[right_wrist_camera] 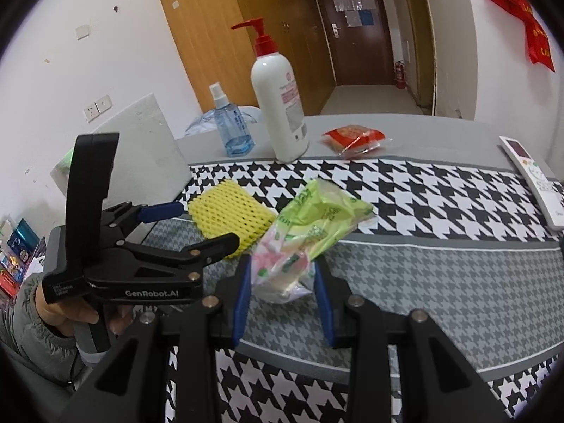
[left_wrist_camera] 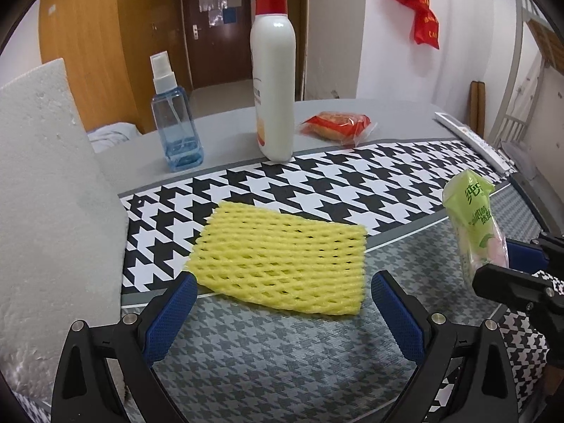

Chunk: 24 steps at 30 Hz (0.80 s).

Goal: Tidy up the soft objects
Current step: 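Close the left gripper on the yellow sponge edge and lift it while the right gripper holds the packet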

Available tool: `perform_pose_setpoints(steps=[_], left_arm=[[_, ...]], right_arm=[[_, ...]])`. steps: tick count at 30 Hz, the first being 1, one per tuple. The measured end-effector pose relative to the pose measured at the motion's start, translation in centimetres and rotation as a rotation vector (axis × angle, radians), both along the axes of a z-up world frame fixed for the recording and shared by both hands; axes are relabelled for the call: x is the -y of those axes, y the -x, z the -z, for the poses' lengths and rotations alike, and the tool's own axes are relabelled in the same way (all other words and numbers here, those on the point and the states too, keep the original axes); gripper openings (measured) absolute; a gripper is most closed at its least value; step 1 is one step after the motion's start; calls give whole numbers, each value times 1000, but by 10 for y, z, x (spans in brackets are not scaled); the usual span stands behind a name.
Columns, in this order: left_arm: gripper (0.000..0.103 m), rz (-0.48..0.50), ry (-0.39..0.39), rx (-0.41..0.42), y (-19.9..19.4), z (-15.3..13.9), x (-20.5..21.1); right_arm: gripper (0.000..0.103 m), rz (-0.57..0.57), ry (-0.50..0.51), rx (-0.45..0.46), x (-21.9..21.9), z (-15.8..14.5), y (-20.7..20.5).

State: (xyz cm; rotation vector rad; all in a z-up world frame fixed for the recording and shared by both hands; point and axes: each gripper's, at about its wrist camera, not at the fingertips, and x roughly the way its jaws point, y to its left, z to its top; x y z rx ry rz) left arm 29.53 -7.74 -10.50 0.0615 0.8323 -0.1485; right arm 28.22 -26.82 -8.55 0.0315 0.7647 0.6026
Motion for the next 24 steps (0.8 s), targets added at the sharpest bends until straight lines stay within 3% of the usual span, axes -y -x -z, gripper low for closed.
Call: perform_pose_setpoints(steps=[7, 19, 24], left_arm=[[99, -7, 16, -53, -7, 8, -4], [84, -9, -6, -75, -15, 13, 1], [61, -30, 1, -58, -17, 10, -4]], right_arm=[[38, -13, -19, 1, 1, -1, 1], [38, -21, -26, -2, 2, -1, 3], [38, -19, -30, -1, 3, -1, 4]])
